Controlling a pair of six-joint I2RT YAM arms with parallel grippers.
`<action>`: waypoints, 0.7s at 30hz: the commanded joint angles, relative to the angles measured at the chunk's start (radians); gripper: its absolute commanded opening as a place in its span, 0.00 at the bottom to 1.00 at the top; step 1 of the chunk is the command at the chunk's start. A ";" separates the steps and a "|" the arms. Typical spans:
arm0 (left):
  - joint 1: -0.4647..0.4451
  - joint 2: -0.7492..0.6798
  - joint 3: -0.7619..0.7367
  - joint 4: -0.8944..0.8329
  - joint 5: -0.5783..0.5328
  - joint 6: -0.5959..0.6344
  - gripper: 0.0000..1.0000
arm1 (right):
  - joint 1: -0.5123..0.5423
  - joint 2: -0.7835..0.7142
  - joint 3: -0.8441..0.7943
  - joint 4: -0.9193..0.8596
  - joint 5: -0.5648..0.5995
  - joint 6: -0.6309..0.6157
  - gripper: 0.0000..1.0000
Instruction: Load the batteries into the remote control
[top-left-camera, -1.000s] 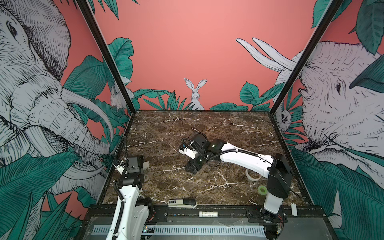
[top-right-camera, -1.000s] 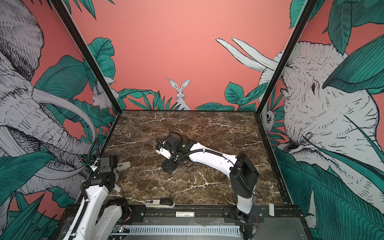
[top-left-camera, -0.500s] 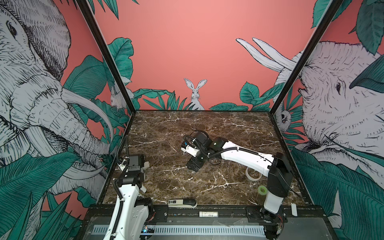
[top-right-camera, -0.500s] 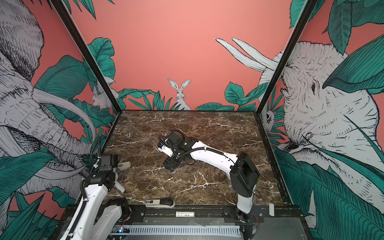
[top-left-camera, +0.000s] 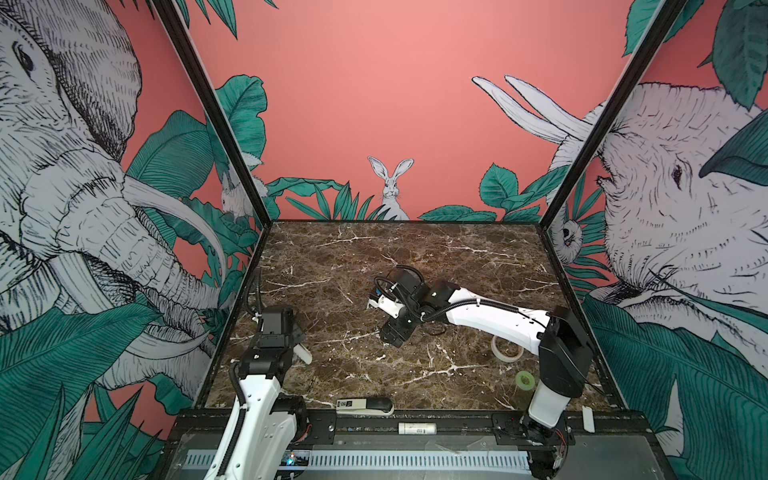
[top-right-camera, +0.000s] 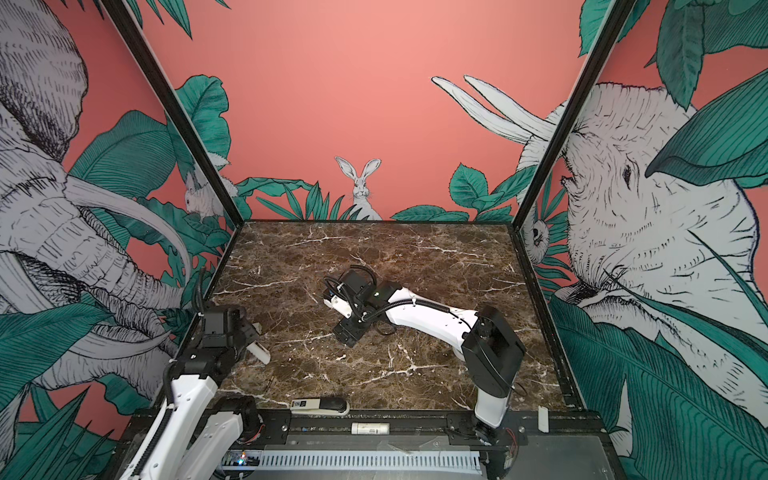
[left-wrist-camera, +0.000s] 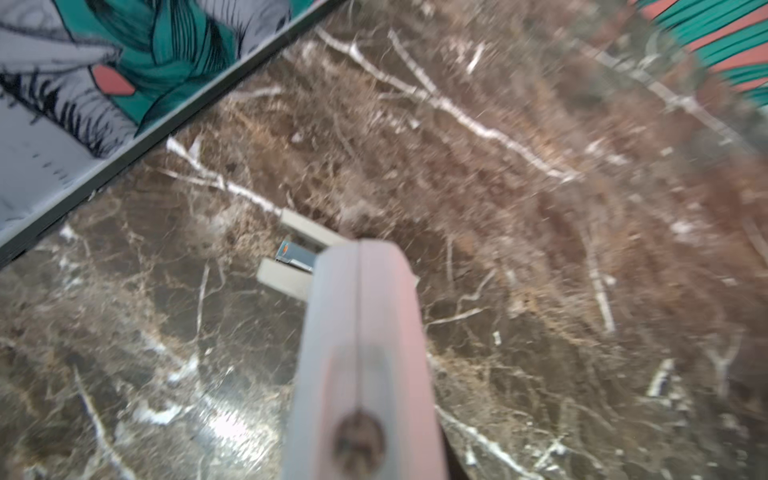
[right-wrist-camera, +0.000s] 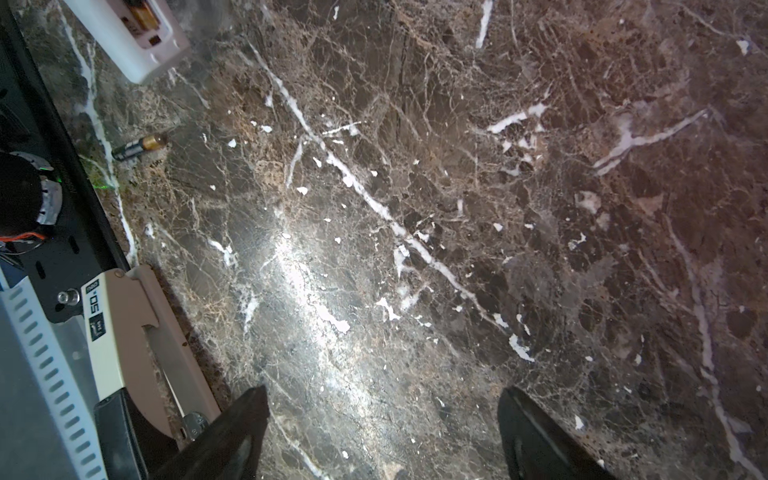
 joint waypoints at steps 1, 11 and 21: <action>-0.001 -0.026 0.057 0.005 0.012 0.040 0.00 | -0.002 0.011 0.011 0.063 -0.026 0.018 0.86; -0.002 -0.074 0.195 -0.147 -0.077 0.174 0.00 | 0.063 0.124 0.075 0.055 -0.122 0.026 0.86; -0.002 -0.123 0.178 -0.145 -0.084 0.216 0.00 | 0.232 0.247 0.099 0.035 -0.143 0.417 0.84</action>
